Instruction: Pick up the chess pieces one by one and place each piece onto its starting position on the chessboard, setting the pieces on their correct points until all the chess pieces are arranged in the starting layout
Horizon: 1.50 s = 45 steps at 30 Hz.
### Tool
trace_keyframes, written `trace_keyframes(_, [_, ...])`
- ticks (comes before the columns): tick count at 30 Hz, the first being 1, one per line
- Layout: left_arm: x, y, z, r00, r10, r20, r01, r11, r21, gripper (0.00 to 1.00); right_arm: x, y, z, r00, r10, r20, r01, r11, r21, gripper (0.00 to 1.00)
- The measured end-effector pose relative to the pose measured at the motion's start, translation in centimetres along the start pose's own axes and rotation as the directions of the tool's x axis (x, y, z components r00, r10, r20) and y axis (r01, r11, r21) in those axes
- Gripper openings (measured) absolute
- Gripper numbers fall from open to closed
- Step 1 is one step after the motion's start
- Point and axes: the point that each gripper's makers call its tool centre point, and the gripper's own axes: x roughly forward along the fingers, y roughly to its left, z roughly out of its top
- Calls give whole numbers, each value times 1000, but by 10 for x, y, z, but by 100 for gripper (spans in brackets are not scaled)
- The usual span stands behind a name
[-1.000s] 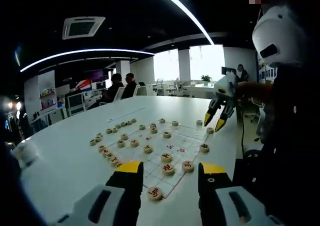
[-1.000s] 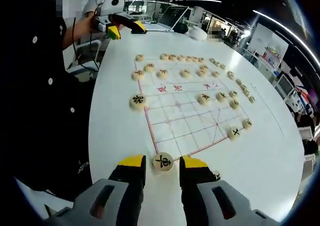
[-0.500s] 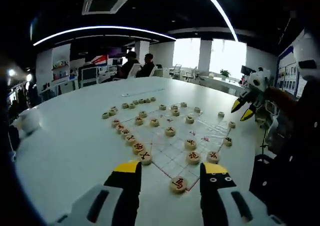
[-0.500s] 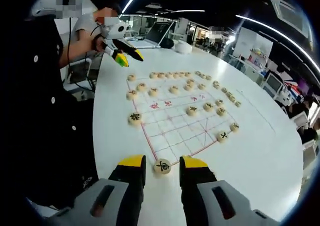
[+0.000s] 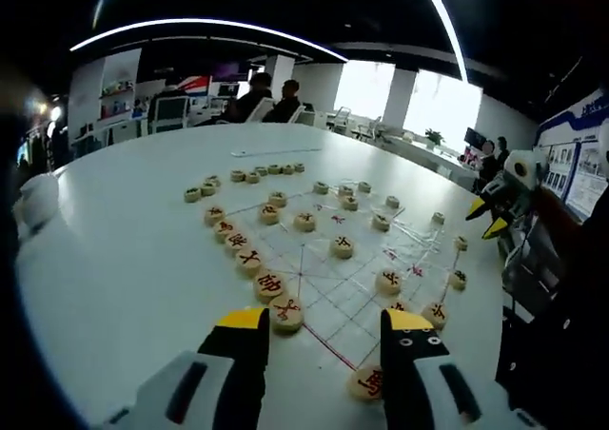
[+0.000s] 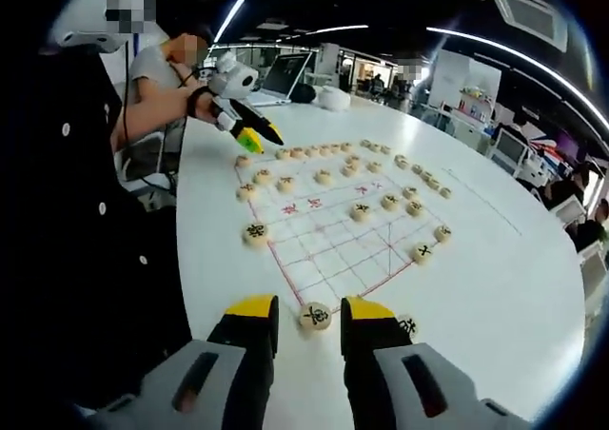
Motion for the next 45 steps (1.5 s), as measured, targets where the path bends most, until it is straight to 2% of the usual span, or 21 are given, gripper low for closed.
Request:
trace_keyframes(19, [0, -9, -4, 1000, -17, -18, 17, 1000, 6, 47, 0, 2, 3, 1000, -6, 3, 6, 1000, 4, 27])
trace_keyframes(23, [-19, -8, -5, 1000, -5, 2, 5, 1000, 11, 45, -2, 1, 4, 1000, -10, 9, 10, 1000, 6, 27])
trace_keyframes(25, [-27, -16, -11, 999, -43, -1, 43, 999, 21, 43, -2, 1, 4, 1000, -10, 10, 10, 1000, 6, 27])
trace_keyframes(26, [-31, -26, -18, 996, -87, -18, 88, 996, 35, 43, -2, 2, 4, 1000, -9, 10, 9, 1000, 7, 27])
trace_keyframes(30, [-35, -49, -34, 985, -165, -52, 168, 984, 60, 45, 1, 3, 4, 1000, -4, 11, 3, 1000, 8, 27])
trace_keyframes(34, [-32, -49, -42, 985, -153, -78, 159, 985, 74, 46, 2, 6, 7, 1000, 2, 13, -2, 1000, 4, 27])
trace_keyframes(36, [-32, -46, -41, 988, -140, -71, 145, 987, 71, 46, 2, 7, 7, 1000, 4, 13, -4, 1000, 2, 27])
trace_keyframes(39, [-30, -33, -40, 995, -77, -70, 83, 993, 87, 45, 0, 7, 7, 1000, 1, 10, -1, 1000, -1, 27])
trace_keyframes(41, [-28, -30, -41, 995, -63, -76, 71, 993, 97, 44, -1, 7, 7, 1000, -3, 12, 3, 1000, 1, 26])
trace_keyframes(45, [-27, -28, -40, 996, -49, -69, 56, 994, 96, 34, -1, 7, 6, 1000, -6, 11, 6, 1000, 3, 26])
